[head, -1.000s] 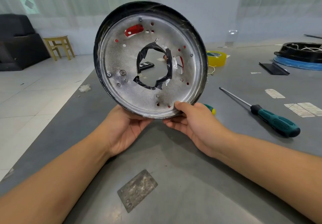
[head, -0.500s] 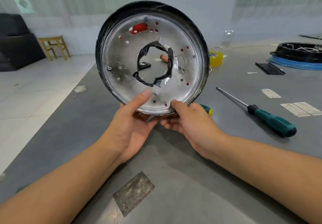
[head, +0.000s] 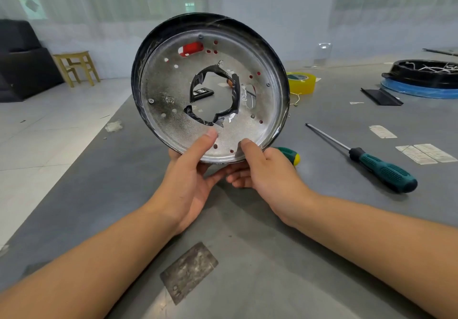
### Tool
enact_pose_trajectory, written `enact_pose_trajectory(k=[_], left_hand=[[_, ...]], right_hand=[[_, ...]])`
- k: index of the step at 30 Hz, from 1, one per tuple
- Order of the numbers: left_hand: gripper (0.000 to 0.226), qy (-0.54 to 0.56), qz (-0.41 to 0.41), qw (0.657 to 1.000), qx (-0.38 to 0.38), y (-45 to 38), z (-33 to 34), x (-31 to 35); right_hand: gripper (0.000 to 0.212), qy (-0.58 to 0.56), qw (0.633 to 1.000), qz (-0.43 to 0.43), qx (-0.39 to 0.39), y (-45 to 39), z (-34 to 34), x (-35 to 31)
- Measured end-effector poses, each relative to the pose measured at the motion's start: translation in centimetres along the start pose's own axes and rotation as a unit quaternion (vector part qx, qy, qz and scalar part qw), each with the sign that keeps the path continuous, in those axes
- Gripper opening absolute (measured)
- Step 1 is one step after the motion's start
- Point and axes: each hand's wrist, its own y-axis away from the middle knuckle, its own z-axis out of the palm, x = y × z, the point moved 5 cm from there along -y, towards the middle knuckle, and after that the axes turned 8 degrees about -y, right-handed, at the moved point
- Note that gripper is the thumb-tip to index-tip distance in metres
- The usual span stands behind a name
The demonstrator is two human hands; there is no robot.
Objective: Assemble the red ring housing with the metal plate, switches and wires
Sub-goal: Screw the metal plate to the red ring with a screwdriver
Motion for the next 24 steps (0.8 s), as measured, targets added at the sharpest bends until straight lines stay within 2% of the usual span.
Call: enact_pose_trajectory(k=[5, 9, 13, 17, 20, 24], left_hand=[[0.083, 0.000, 0.005, 1.000, 0.030, 0.0, 0.0, 0.0], [0.086, 0.005, 0.012, 0.999, 0.043, 0.1, 0.0, 0.0], [0.051, 0.000, 0.024, 0.996, 0.086, 0.1, -0.6, -0.5], [0.025, -0.037, 0.018, 0.995, 0.088, -0.1, -0.9, -1.0], [0.016, -0.050, -0.001, 0.996, 0.079, -0.2, -1.0, -1.3], [0.017, -0.060, -0.009, 0.996, 0.072, -0.4, -1.3, -1.6]], right_hand=[[0.062, 0.043, 0.999, -0.017, -0.007, 0.1, 0.3, 0.0], [0.060, 0.055, 0.998, -0.034, -0.008, 0.3, 0.4, -0.4], [0.063, 0.060, 0.998, -0.035, -0.010, 0.3, 0.4, -0.3], [0.063, 0.061, 0.997, -0.038, -0.005, 0.2, 0.2, -0.2], [0.065, 0.066, 0.997, -0.032, -0.001, 0.0, 0.1, 0.0], [0.066, 0.074, 0.997, -0.027, 0.004, -0.1, 0.1, 0.0]])
